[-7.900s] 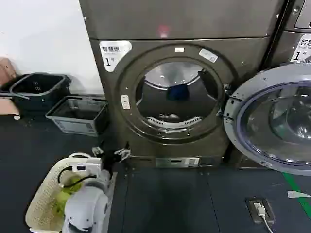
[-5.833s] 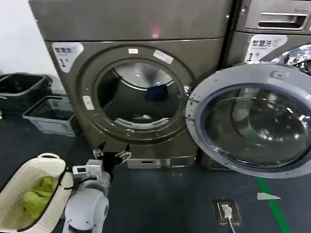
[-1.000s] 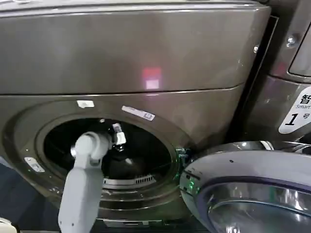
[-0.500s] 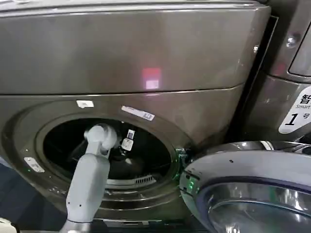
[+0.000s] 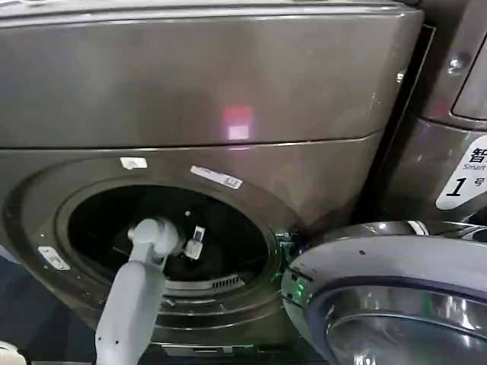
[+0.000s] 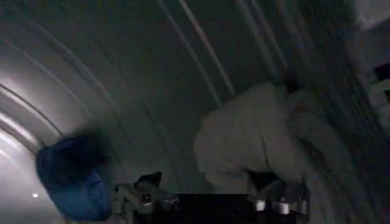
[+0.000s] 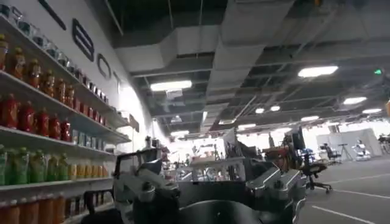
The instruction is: Grasp the clothes from the dryer.
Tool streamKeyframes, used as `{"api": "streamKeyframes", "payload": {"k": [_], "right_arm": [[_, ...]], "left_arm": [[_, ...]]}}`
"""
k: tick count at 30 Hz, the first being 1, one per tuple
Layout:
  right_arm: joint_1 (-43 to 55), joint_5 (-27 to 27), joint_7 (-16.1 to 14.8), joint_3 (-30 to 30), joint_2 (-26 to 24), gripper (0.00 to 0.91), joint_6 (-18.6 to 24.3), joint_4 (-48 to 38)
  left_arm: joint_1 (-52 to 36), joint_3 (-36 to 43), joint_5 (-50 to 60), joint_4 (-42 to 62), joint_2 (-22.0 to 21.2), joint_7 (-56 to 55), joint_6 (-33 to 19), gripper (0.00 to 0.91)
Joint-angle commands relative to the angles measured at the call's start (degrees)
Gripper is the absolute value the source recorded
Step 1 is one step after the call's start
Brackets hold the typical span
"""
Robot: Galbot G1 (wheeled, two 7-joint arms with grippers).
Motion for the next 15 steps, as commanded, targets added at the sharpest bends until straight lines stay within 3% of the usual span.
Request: {"api": "streamKeyframes", "payload": {"k": [1, 15], "right_arm": [[0.2, -0.1, 0.1, -0.1, -0.1, 0.907, 0.0, 0.4], [0.1, -0.4, 0.2, -0.3, -0.3, 0.907, 0.0, -0.5]], "left_arm": [[-0.1, 0.3, -0.1, 7.1, -0.2, 0.3, 1.1, 0.000], [-1.6, 0.8, -8.0, 9.7, -0.5, 0.2, 4.7, 0.000]]}}
